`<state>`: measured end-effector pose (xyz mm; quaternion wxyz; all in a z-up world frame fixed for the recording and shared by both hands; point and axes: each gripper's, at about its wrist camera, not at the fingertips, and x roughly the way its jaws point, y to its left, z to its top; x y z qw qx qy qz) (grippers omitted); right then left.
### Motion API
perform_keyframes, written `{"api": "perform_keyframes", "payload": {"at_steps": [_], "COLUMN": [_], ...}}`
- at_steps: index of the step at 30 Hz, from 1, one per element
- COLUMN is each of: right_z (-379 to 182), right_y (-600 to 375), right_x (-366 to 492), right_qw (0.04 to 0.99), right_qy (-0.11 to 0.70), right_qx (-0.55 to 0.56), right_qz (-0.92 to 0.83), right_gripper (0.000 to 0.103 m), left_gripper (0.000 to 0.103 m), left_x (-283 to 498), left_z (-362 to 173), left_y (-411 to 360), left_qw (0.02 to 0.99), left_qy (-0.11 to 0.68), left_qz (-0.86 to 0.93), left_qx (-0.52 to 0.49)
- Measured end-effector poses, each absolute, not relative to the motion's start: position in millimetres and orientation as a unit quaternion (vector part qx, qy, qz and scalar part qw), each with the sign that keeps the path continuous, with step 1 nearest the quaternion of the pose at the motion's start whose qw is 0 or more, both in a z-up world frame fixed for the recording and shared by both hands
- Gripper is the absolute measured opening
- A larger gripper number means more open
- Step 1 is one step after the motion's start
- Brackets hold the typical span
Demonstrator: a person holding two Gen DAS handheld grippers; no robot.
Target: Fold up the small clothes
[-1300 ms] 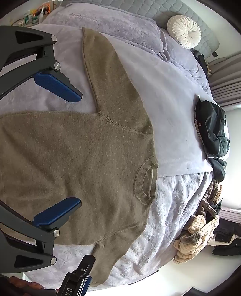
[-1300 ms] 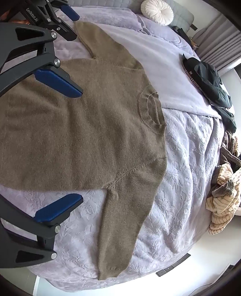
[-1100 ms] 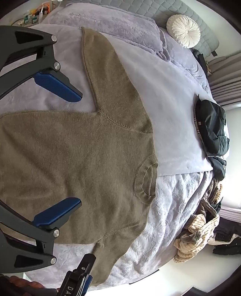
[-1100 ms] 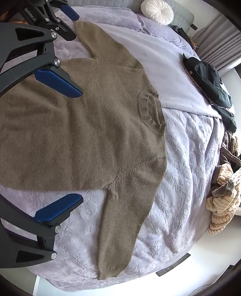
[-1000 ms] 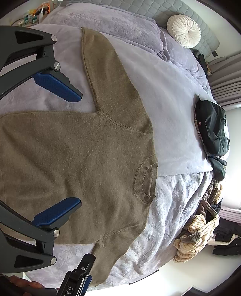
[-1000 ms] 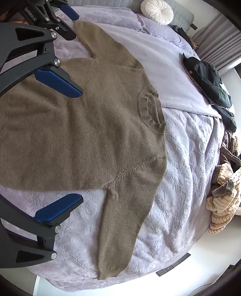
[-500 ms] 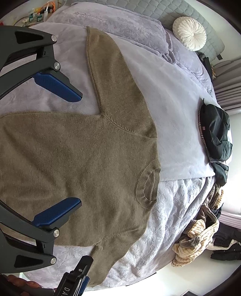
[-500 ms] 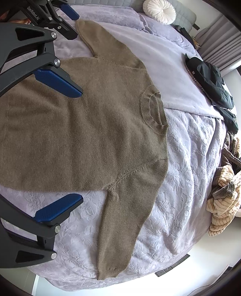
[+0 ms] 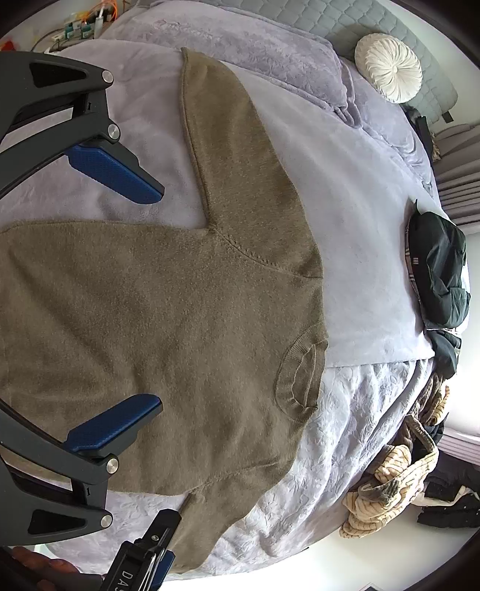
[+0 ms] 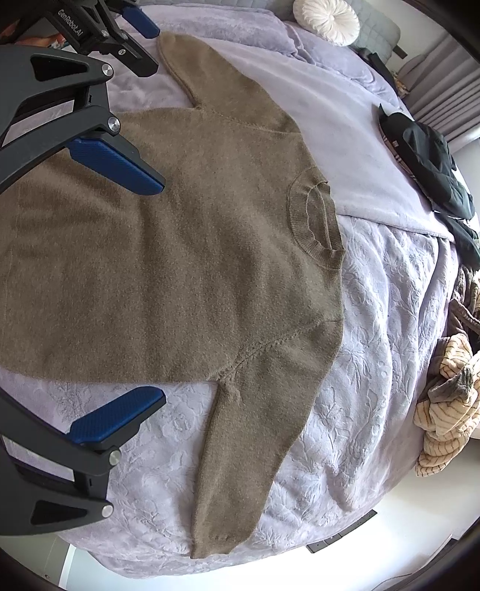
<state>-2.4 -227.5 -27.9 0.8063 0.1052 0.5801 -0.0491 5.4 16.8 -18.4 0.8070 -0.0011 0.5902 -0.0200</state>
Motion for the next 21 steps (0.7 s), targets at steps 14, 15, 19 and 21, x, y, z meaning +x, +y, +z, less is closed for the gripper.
{"api": "perform_keyframes", "payload": {"at_steps": [14, 15, 19, 21], "right_z": [-30.2, -30.1, -30.3, -30.1], "right_y": [-220.0, -219.4, -218.8, -218.1], "right_x": [3.0, 3.3, 3.9, 4.2], "right_qw": [0.798, 0.798, 0.798, 0.799], "right_qy": [0.594, 0.595, 0.593, 0.593], "right_qx": [0.082, 0.081, 0.082, 0.081], "right_qz": [-0.061, -0.061, -0.06, -0.06], "right_gripper": [0.103, 0.103, 0.103, 0.103], "left_gripper": [0.103, 0.103, 0.103, 0.103], "left_x": [8.1, 8.1, 8.1, 8.8], "left_z": [-22.0, -22.1, -22.2, -22.9], "left_y": [20.2, 20.3, 20.3, 21.6], "left_qw": [0.813, 0.814, 0.814, 0.817], "left_qy": [0.582, 0.581, 0.58, 0.576], "left_qz": [-0.023, -0.023, -0.024, -0.026], "left_qx": [-0.01, -0.011, -0.013, -0.016]}}
